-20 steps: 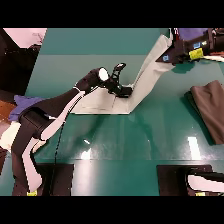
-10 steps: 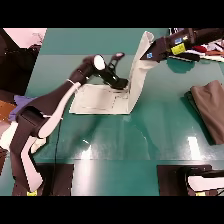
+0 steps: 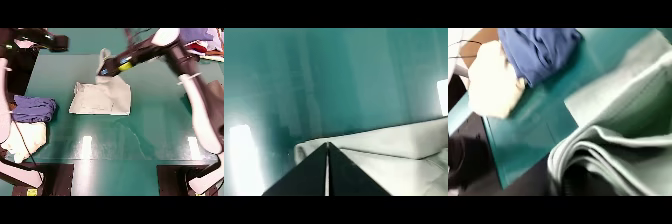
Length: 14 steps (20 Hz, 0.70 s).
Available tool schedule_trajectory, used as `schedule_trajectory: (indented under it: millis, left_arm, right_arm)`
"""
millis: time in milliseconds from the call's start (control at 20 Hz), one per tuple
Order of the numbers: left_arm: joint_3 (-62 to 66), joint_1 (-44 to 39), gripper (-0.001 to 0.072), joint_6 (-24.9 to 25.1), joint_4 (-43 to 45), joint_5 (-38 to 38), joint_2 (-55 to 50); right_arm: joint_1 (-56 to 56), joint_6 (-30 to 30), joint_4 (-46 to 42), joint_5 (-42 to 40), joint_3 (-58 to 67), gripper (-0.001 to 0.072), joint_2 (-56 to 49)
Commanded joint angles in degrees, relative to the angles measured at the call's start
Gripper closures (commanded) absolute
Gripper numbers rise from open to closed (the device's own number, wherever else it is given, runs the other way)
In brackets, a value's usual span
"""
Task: Fold the shirts.
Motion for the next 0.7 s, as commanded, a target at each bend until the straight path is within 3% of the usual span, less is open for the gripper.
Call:
schedule_trajectory:
  millis: [0, 50, 150, 300, 400, 550, 650]
  left_arm:
    - [0.1, 5.8, 0.0683, 0.1, 1.0, -0.9, 5.3]
    - [0.1, 5.8, 0.0683, 0.1, 1.1, -0.9, 5.9]
    - [-0.1, 5.7, 0.0683, 0.1, 0.5, -1.7, 6.4]
    - [-1.7, 5.6, 0.0683, 0.2, -1.1, -3.4, 6.4]
    - [-3.8, 5.6, 0.0683, 0.2, -2.8, -3.7, 6.4]
    - [-5.5, 5.6, 0.0683, 1.1, -4.7, -3.8, 6.3]
    - [-5.7, 5.6, 0.0683, 2.3, -5.0, -3.7, 6.3]
  right_arm:
    - [7.9, -5.5, 1.8, -13.5, 0.1, 0.0135, -7.2]
    - [8.5, -5.6, 1.8, -13.6, 0.1, 0.01, -7.8]
    - [7.3, -5.4, -1.4, -9.1, 0.0, 0.0192, -6.8]
    - [1.1, 1.5, -10.3, 6.7, 0.0, 0.0193, -3.4]
    - [-3.5, 3.2, -13.3, 12.4, -3.5, 0.0193, -0.4]
    - [-11.1, 4.5, -15.8, 11.1, -16.1, 0.0193, 6.3]
    - [-15.8, 4.6, -15.5, 5.6, -26.9, 0.0192, 10.7]
